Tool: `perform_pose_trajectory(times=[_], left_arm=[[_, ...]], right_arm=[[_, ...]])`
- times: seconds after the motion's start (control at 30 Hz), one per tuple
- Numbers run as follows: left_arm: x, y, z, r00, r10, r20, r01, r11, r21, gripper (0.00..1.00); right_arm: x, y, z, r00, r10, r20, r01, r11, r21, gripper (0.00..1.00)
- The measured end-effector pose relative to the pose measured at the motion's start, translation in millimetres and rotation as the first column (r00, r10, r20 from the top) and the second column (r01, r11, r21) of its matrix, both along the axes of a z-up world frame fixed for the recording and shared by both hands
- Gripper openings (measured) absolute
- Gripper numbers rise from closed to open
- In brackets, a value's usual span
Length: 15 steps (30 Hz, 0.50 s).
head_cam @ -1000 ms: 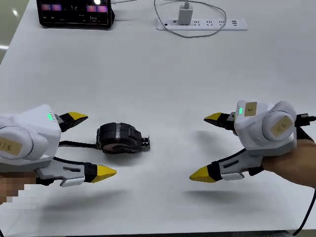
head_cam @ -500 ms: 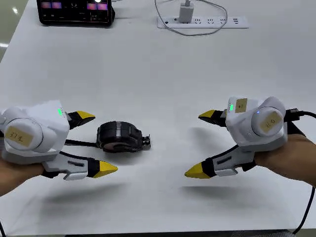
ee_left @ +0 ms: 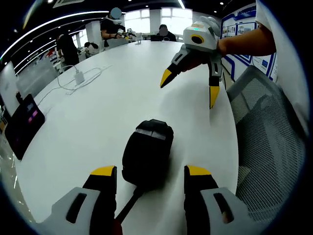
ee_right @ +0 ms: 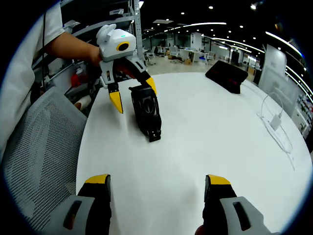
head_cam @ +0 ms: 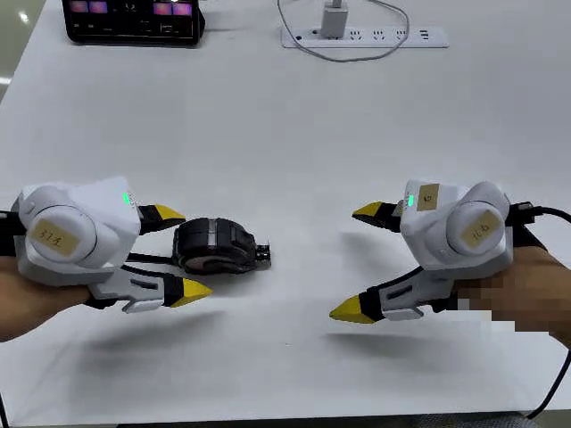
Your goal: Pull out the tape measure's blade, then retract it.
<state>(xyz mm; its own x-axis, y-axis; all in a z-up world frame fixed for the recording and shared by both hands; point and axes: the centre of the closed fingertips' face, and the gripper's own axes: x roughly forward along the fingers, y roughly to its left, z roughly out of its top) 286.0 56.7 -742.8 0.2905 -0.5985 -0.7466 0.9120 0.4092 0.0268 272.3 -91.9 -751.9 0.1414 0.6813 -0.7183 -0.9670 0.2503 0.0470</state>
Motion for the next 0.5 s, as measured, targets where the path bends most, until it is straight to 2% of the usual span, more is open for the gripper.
perform_pose_trajectory(times=[0.23,0.33,0.5], left_arm=[[3.3,-0.9,-0.8,1.0,-0.027,0.008,0.027,1.0,0.017,0.43],[6.2,0.2,-1.3,0.999,-0.044,0.022,0.043,0.999,0.031,0.4],[7.1,0.0,-2.6,0.998,-0.063,0.02,0.062,0.997,0.04,0.33]], right_arm=[[-0.9,1.9,-0.6,1.0,0.003,-0.003,-0.003,1.0,0.005,0.77],[0.3,2.2,-0.2,1.0,0.001,0.0,-0.001,1.0,0.009,0.77],[0.4,1.9,0.1,1.0,0.0,-0.002,0.0,1.0,0.013,0.76]])
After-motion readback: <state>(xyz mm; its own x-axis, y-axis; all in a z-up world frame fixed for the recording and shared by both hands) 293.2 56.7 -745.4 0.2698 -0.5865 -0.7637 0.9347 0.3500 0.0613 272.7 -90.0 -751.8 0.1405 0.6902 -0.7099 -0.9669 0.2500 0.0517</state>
